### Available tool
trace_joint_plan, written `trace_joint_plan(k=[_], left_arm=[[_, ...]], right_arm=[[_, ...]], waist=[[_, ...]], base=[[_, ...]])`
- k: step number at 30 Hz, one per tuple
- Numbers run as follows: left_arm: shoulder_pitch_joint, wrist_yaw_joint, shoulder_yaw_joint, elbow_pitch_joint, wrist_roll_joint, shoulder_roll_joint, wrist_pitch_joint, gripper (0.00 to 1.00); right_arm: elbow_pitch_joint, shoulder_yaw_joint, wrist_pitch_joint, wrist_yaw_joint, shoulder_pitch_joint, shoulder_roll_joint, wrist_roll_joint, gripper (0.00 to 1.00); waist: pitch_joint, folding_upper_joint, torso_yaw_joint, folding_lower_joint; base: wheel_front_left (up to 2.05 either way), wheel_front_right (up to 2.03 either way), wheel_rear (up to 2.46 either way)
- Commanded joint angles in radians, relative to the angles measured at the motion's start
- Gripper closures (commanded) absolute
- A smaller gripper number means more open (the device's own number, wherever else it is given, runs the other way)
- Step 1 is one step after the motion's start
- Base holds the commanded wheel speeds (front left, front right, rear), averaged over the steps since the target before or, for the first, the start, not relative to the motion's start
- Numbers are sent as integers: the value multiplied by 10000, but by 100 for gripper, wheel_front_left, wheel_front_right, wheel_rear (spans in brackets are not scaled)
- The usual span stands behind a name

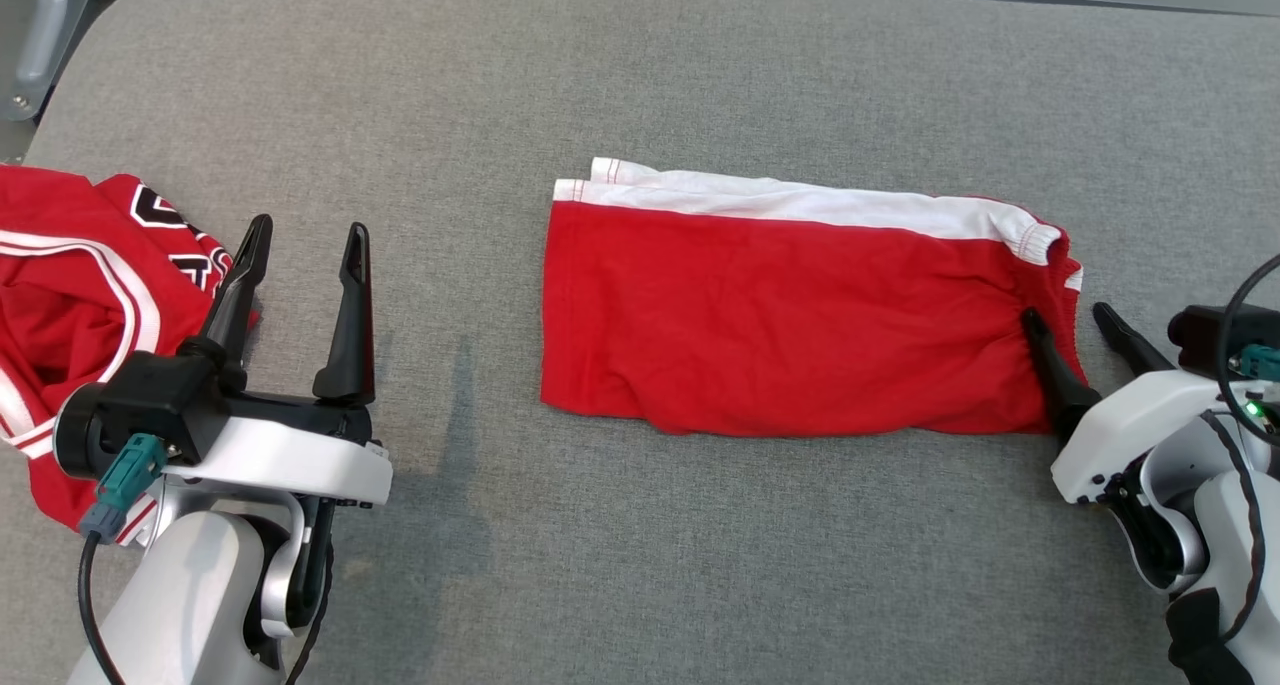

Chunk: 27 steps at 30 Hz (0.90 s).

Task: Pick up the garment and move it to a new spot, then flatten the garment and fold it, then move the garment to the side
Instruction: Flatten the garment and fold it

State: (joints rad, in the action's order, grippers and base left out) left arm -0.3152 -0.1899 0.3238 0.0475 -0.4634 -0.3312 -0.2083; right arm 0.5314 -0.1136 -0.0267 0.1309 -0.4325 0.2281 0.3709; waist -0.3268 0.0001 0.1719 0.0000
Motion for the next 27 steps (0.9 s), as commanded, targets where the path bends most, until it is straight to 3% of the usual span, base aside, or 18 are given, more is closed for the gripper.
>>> trace_joint_plan(k=[1,3,4,5,6,7,18,27], left_arm=[[-136,40,-25,71,53,-45,-50,0],[-196,47,-32,95,38,-55,-71,0],[-222,51,-48,116,-16,-50,-76,0],[-247,52,-72,140,-40,-60,-86,0],[-265,53,-89,154,-55,-75,-92,0],[-277,46,-107,164,-71,-88,-105,0],[-121,-53,-346,8,-276,-260,-150,0],[-29,-165,-285,-164,-222,-336,-41,0]], right_arm=[[209,-132,-159,0,-95,147,143,0],[355,-344,-208,0,-150,210,262,0],[429,-446,-288,0,-191,200,385,15],[465,-523,-271,0,-228,207,468,53],[502,-581,-213,-2,-274,208,584,66],[544,-656,-214,-3,-316,212,710,100],[462,-291,308,-28,186,1005,1718,100],[-1043,-691,-401,10,300,929,3332,100]], waist=[[-40,-1,-32,0],[-80,-1,-77,0],[-105,-1,-105,0],[-126,-1,-134,0],[-142,-1,-158,0],[-159,-1,-187,0],[-171,-1,-418,0],[-74,-1,-604,0]], base=[[0,0,0],[0,0,0],[0,0,0],[0,0,0],[0,0,0],[0,0,0],[0,0,0],[0,0,0]])
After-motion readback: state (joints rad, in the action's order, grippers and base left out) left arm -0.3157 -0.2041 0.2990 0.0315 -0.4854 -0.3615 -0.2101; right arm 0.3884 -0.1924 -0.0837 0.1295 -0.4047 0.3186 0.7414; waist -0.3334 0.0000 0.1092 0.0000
